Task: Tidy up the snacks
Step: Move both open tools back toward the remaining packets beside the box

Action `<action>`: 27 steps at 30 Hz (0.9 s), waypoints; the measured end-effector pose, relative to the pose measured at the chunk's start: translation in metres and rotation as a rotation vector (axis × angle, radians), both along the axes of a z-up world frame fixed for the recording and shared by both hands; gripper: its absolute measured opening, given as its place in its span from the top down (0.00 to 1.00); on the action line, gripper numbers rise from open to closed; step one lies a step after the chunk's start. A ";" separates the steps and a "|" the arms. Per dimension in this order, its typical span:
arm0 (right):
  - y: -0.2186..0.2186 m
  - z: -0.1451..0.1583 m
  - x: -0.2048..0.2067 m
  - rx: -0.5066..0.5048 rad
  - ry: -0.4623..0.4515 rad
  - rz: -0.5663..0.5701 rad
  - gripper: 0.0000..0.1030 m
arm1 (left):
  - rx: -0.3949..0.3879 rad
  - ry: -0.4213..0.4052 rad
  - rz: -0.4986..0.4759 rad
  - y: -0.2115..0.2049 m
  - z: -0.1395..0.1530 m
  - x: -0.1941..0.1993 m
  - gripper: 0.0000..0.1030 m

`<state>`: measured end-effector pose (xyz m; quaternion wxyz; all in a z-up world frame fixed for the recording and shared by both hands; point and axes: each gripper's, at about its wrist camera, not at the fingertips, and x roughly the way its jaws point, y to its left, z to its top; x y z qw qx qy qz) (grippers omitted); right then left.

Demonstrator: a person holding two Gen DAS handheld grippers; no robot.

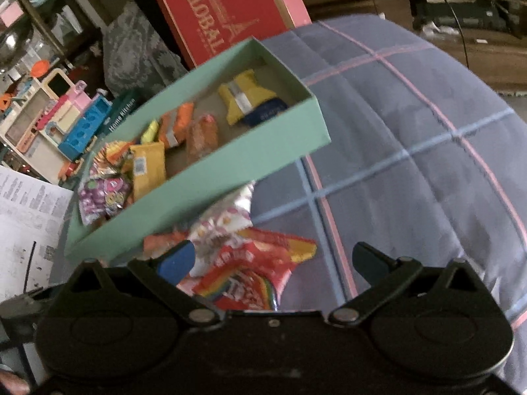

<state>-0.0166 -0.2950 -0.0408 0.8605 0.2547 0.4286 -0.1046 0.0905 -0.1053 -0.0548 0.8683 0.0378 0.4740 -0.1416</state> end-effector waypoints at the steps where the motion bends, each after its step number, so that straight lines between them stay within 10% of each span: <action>1: 0.000 -0.003 0.000 0.008 0.010 -0.004 0.00 | -0.005 0.006 0.005 -0.003 -0.001 0.002 0.00; 27: 0.012 -0.015 -0.011 -0.265 0.019 0.033 0.13 | 0.062 -0.004 0.033 -0.044 -0.021 0.032 0.00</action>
